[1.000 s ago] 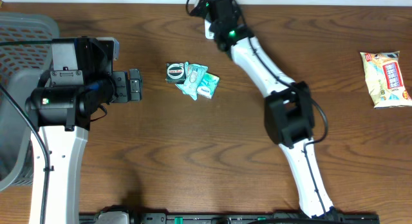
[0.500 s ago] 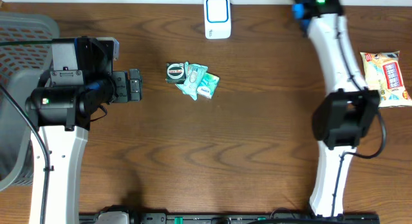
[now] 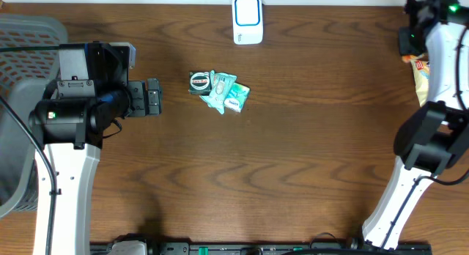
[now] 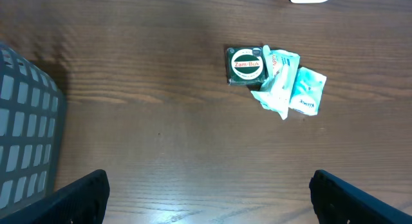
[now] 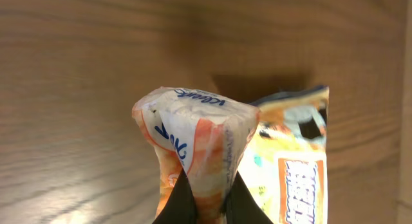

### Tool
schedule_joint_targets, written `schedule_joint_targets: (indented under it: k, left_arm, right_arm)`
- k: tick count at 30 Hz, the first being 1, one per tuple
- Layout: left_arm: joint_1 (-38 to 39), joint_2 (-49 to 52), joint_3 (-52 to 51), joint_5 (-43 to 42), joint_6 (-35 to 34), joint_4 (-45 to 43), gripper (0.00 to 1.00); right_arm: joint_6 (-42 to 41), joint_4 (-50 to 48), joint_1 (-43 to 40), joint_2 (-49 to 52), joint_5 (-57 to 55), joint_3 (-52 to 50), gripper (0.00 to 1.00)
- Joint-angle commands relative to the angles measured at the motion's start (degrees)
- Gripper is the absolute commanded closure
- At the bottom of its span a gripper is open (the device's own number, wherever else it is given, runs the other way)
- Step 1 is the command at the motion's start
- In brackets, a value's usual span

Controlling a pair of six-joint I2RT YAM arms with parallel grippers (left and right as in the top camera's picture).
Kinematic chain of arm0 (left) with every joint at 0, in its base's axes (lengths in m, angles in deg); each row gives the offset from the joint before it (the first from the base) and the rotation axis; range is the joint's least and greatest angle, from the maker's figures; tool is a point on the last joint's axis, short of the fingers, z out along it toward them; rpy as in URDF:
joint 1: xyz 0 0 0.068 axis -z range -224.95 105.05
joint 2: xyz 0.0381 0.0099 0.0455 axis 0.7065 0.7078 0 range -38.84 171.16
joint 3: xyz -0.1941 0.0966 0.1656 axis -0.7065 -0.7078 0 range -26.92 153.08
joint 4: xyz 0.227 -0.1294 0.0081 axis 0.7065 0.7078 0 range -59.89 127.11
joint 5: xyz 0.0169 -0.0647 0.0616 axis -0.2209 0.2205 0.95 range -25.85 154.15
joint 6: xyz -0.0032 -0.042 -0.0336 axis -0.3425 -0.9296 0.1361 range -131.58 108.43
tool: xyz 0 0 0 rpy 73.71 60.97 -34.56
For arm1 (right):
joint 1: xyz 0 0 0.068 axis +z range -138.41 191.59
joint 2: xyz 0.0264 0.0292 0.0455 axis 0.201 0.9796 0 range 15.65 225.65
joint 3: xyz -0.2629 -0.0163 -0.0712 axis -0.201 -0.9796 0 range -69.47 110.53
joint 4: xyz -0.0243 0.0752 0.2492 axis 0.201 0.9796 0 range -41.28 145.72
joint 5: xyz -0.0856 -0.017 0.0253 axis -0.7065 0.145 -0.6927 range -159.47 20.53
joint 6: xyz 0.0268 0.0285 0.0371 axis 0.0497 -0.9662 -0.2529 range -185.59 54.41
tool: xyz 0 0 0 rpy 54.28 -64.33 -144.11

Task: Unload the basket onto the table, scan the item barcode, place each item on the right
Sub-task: 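Carry the orange pack to the right edge of the table, then open the right gripper to release the orange pack, then move the right gripper to the green tissue packs at centre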

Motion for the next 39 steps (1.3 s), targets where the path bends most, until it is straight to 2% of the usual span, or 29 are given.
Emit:
schedule_joint_targets:
  k: [1,4,6,7,8,9,12,16,19,21,25,28,30,33,39]
  left_arm:
    - [-0.3,0.2,0.4,0.3,0.6,0.1,0.02]
    - [-0.3,0.2,0.4,0.3,0.6,0.1,0.02]
    - [-0.3,0.2,0.4,0.3,0.6,0.1,0.02]
    - [-0.3,0.2,0.4,0.3,0.6,0.1,0.02]
    - [-0.3,0.2,0.4,0.3,0.6,0.1,0.02]
    - [-0.3,0.2,0.4,0.3,0.6,0.1,0.02]
    - [-0.3,0.2,0.4,0.3,0.6,0.1,0.02]
    - [-0.3,0.2,0.4,0.3,0.6,0.1,0.02]
    - [-0.3,0.2,0.4,0.3,0.6,0.1,0.02]
    - [-0.3,0.2,0.4,0.3,0.6,0.1,0.02]
    - [-0.3,0.2,0.4,0.3,0.6,0.1,0.02]
    - [-0.3,0.2,0.4,0.3,0.6,0.1,0.02]
    - [-0.3,0.2,0.4,0.3,0.6,0.1,0.02]
    - [-0.3,0.2,0.4,0.3,0.6,0.1,0.02]
    - [-0.3,0.2,0.4,0.3,0.6,0.1,0.02]
  right_arm:
    - [-1.9,0.0,-1.8,1.2,2.3,-2.8,0.98]
    - [-1.8,-1.0,-3.2,1.2,3.6,-6.4,0.96]
    - [-1.8,-1.7,-3.9,1.2,5.1,-8.6,0.90]
    - [-1.8,-2.3,-4.1,1.2,4.9,-9.7,0.78]
    - [-1.8,-2.6,-4.3,1.2,4.7,-10.5,0.48]
    - [-1.8,-2.7,-4.5,1.2,4.5,-10.9,0.39]
    - [-1.8,-2.7,-4.7,1.1,3.0,-11.1,0.37]
    - [-1.9,-2.2,-4.4,0.3,1.5,-10.9,0.20]
    - [-1.8,-2.5,-3.7,-1.3,7.3,-10.8,0.15]
    - [-1.9,-3.2,-3.2,-3.1,16.3,-10.8,0.12]
    - [-1.9,-4.1,-2.4,-6.4,43.5,-10.8,0.02]
    - [-1.9,-4.9,-1.7,-7.0,67.4,-10.9,0.01]
    - [-1.8,-5.2,-0.5,-6.9,78.6,-11.0,0.01]
    - [-1.9,-4.1,2.3,-6.9,81.9,-11.0,0.01]
    - [-1.8,-1.8,11.7,-6.6,74.4,-11.7,0.01]
